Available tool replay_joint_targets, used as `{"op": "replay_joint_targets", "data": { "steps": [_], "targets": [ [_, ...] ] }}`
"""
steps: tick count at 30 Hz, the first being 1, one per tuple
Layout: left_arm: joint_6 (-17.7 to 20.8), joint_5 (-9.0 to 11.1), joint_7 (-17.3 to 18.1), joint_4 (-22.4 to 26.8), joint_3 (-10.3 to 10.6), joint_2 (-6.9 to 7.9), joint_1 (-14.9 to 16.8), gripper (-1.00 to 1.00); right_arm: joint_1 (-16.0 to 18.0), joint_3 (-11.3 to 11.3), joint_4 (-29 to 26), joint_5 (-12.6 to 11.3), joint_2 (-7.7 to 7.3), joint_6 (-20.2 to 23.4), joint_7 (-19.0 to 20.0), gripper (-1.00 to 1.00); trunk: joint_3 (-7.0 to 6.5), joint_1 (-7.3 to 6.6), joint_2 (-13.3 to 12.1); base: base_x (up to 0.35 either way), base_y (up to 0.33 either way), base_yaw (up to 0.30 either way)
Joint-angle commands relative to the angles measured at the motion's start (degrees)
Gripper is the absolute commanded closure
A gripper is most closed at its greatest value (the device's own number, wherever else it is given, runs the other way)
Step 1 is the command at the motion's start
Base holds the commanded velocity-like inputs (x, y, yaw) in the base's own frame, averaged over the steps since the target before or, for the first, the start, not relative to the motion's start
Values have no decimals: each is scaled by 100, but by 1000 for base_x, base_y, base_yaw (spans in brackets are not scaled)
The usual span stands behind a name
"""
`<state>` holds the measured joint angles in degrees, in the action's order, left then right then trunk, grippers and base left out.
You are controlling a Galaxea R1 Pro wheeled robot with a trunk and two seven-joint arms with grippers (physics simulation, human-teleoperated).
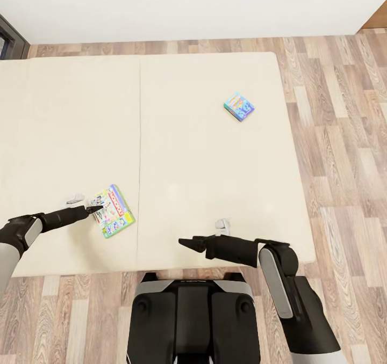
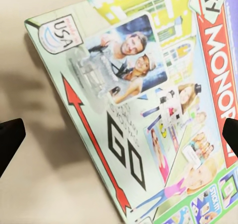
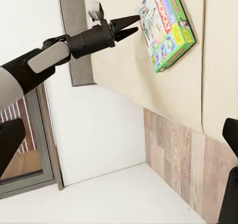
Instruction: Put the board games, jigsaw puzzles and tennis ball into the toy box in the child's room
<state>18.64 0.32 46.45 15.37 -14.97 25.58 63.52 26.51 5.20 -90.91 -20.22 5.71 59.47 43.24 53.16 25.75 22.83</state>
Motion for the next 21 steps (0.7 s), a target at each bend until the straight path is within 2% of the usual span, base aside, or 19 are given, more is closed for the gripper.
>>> {"op": "replay_joint_targets", "data": {
  "steps": [1,12,21],
  "targets": [
    [56,3,21,1,-31,-1,2,-100,3,21,-3,22,8,24,32,-100,6,3,9,0,0,0],
    [61,3,22,9,-30,-4,2,-100,-1,149,1,19,202,23,43,-100,6,3,9,0,0,0],
    [61,3,22,10,-36,-3,2,-100,0,156,1,19,240,24,44,-100,6,3,9,0,0,0]
  ]
}}
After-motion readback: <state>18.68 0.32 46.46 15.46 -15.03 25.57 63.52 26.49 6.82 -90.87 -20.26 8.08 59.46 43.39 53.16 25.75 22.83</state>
